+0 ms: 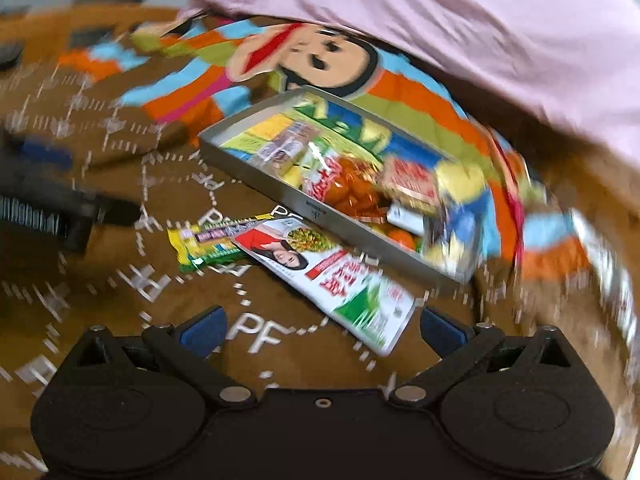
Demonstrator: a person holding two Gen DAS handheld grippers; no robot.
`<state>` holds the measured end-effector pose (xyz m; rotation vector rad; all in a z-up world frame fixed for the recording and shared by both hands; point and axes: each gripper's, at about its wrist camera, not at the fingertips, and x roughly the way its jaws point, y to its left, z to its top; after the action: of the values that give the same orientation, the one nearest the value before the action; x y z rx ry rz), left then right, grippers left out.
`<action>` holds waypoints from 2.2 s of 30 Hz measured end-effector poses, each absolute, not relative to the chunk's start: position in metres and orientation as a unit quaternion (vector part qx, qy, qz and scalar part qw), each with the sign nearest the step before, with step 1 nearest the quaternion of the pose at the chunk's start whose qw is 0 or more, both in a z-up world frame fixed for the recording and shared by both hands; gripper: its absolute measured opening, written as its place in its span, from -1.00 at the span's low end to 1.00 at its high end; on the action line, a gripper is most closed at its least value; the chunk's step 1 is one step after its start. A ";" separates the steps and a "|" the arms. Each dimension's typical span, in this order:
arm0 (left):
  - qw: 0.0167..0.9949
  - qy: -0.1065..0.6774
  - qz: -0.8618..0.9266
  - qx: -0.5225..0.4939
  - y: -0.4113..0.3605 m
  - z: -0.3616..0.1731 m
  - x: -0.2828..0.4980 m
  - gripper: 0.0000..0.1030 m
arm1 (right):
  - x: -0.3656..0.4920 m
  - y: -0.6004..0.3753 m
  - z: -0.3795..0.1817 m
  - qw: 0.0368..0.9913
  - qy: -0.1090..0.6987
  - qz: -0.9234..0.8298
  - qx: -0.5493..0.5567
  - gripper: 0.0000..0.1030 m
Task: Organize snacks
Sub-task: 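Grasp the yellow cracker packet with left tool while right tool grasps the woman-picture packet, then lift the cracker packet with the left tool while the right tool lifts the woman-picture packet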
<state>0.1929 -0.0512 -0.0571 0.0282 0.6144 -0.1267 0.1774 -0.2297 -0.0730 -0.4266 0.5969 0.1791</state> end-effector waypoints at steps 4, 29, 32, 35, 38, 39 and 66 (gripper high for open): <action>0.950 0.299 -0.082 0.026 -0.063 -0.061 0.208 0.99 | 0.191 -0.227 -0.094 0.910 0.263 0.089 -0.308 0.98; 0.920 0.340 -0.149 0.128 -0.110 -0.103 0.272 0.99 | 0.233 -0.234 -0.123 0.898 0.193 0.072 -0.390 0.98; 0.918 0.348 -0.141 0.126 -0.109 -0.106 0.278 0.99 | 0.236 -0.233 -0.126 0.898 0.184 0.077 -0.391 0.98; 0.917 0.350 -0.149 0.119 -0.106 -0.106 0.281 0.99 | 0.239 -0.232 -0.127 0.900 0.174 0.080 -0.392 0.98; 0.914 0.349 -0.158 0.132 -0.111 -0.108 0.282 0.98 | 0.241 -0.231 -0.129 0.902 0.168 0.083 -0.390 0.92; 0.914 0.346 -0.163 0.137 -0.113 -0.108 0.281 0.96 | 0.242 -0.232 -0.128 0.902 0.171 0.088 -0.387 0.83; 0.886 0.404 -0.210 0.086 -0.113 -0.100 0.296 0.05 | 0.254 -0.228 -0.136 0.889 0.185 0.123 -0.400 -0.62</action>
<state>0.2960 -0.1127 -0.1003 0.1791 0.8411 -0.4373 0.2542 -0.2276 -0.1358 -0.8307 0.3835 0.2554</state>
